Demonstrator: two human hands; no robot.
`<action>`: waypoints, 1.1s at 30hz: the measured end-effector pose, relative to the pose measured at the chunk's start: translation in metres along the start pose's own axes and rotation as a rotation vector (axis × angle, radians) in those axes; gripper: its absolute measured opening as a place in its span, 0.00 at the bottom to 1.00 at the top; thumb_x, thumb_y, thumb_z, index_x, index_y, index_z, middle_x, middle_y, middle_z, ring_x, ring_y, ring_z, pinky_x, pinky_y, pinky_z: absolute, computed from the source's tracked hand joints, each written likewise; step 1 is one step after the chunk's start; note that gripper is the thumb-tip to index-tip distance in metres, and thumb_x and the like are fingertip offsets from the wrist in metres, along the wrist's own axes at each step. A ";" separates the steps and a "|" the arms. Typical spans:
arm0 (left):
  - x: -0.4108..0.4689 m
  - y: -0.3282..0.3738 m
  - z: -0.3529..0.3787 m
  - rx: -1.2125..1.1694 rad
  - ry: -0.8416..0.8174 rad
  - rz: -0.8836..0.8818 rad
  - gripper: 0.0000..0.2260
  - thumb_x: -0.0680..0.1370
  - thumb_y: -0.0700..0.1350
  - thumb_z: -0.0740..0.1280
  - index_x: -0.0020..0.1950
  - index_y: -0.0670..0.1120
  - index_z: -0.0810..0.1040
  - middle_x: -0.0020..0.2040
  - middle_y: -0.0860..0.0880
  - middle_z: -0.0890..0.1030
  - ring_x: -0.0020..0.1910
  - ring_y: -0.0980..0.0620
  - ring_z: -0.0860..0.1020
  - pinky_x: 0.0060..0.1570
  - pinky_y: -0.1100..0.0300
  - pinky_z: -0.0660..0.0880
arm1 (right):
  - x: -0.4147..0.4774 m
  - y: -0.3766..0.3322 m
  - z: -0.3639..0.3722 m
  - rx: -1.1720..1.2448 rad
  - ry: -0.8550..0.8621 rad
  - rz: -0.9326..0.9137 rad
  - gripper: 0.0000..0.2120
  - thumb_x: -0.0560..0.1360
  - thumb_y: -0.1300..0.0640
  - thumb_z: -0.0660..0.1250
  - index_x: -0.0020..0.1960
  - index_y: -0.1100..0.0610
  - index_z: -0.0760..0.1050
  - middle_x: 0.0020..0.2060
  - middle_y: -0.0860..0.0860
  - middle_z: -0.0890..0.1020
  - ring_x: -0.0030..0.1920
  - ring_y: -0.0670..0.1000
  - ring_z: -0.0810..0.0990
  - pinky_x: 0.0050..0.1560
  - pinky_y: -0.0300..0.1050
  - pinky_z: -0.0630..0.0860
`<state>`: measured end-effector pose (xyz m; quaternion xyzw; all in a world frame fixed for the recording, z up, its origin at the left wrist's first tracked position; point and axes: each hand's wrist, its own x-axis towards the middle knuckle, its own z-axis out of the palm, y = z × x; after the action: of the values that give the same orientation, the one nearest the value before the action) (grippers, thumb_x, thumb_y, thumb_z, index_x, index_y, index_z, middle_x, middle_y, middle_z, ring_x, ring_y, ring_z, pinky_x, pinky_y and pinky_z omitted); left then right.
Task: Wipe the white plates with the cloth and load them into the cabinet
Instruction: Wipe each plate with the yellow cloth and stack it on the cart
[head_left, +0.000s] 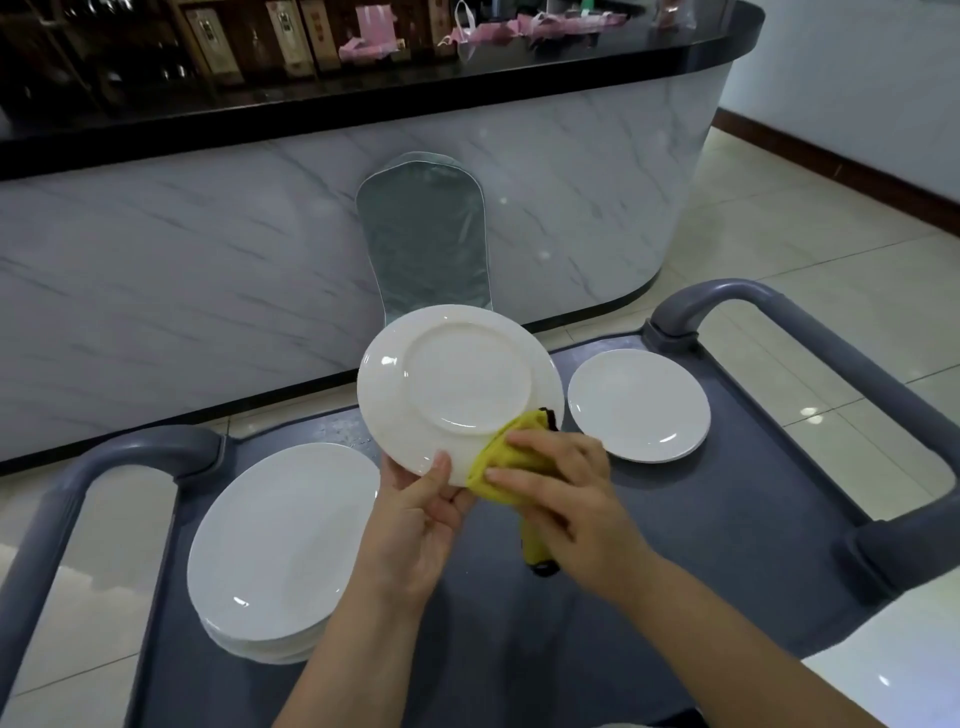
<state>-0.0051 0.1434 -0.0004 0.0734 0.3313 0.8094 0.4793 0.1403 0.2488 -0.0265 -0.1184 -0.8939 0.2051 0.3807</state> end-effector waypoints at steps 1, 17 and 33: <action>-0.001 0.001 -0.001 0.019 -0.005 0.021 0.28 0.73 0.34 0.64 0.72 0.50 0.67 0.66 0.44 0.78 0.61 0.42 0.79 0.50 0.47 0.81 | 0.002 0.007 -0.006 0.050 0.010 0.082 0.16 0.76 0.63 0.67 0.61 0.49 0.80 0.66 0.48 0.73 0.61 0.54 0.69 0.66 0.46 0.65; -0.018 0.008 -0.012 0.369 -0.211 -0.068 0.27 0.72 0.34 0.70 0.68 0.54 0.73 0.63 0.41 0.79 0.60 0.38 0.79 0.45 0.46 0.80 | 0.098 -0.027 -0.007 -0.154 -0.356 -0.256 0.14 0.78 0.57 0.62 0.60 0.47 0.81 0.63 0.51 0.77 0.53 0.59 0.73 0.56 0.57 0.70; -0.003 -0.006 -0.007 0.006 0.030 -0.057 0.24 0.70 0.32 0.67 0.63 0.51 0.75 0.61 0.46 0.81 0.57 0.47 0.82 0.44 0.53 0.82 | 0.023 0.019 -0.031 0.098 0.136 0.575 0.18 0.77 0.64 0.67 0.56 0.40 0.77 0.56 0.45 0.76 0.60 0.52 0.72 0.66 0.38 0.64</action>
<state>-0.0023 0.1390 -0.0088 0.0535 0.3428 0.7954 0.4969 0.1479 0.2829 -0.0011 -0.3616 -0.7852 0.3390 0.3712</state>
